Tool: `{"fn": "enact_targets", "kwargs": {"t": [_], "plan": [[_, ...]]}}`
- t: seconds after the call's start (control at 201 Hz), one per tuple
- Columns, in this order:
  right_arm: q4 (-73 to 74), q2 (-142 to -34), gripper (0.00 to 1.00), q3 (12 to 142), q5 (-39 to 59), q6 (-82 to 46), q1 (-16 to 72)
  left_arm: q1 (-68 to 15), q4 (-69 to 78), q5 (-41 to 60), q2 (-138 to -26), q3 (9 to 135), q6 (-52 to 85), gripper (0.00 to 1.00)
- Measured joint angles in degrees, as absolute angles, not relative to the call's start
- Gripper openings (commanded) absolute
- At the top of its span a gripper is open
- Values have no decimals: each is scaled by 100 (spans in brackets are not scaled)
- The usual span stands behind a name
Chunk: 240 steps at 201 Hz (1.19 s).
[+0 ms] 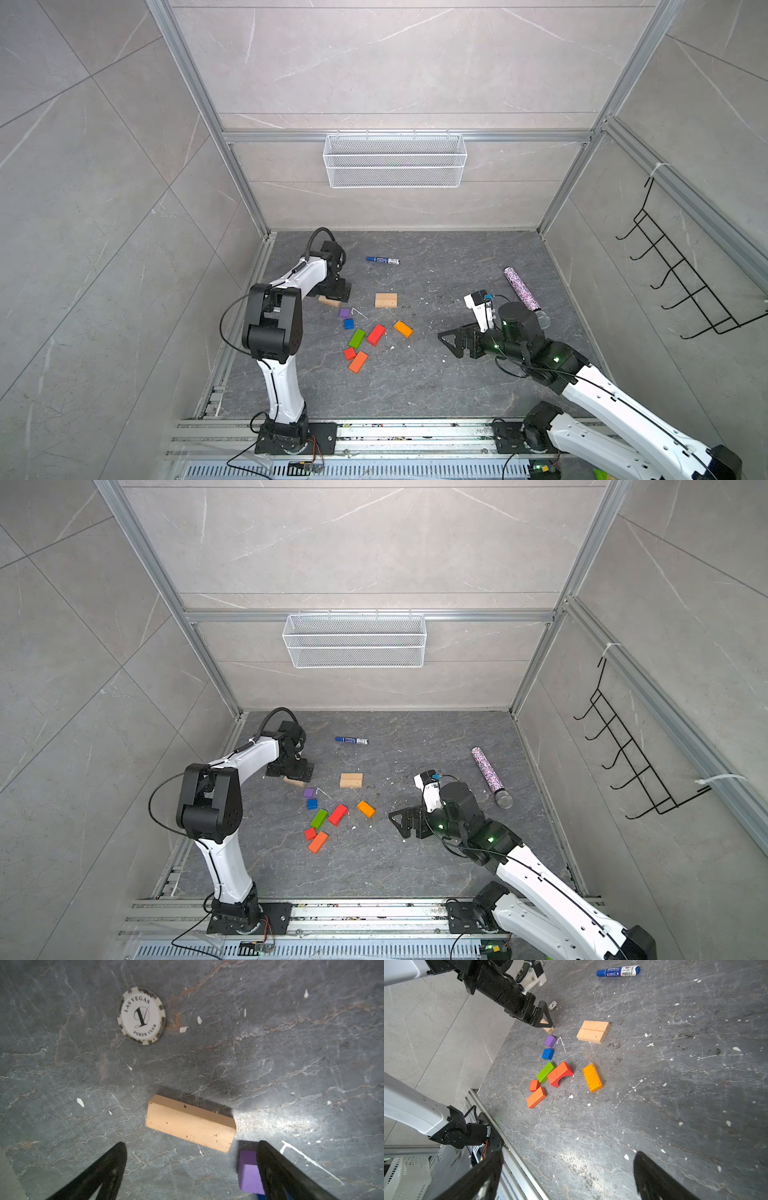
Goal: Build the wood block tower
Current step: 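Move the left gripper to a third light wooden block and close on it, then lift the third wooden block with the left gripper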
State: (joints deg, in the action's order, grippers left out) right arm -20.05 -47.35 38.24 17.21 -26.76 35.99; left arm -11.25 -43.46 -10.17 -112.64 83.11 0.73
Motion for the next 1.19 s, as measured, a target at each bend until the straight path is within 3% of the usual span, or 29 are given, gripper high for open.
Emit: {"fn": "enact_targets", "kwargs": {"t": [1.195], "plan": [[-2381,-4399,99,3824,1586,-2569,3599,-958,-4370,-679,-11848,8654,78,91]]}}
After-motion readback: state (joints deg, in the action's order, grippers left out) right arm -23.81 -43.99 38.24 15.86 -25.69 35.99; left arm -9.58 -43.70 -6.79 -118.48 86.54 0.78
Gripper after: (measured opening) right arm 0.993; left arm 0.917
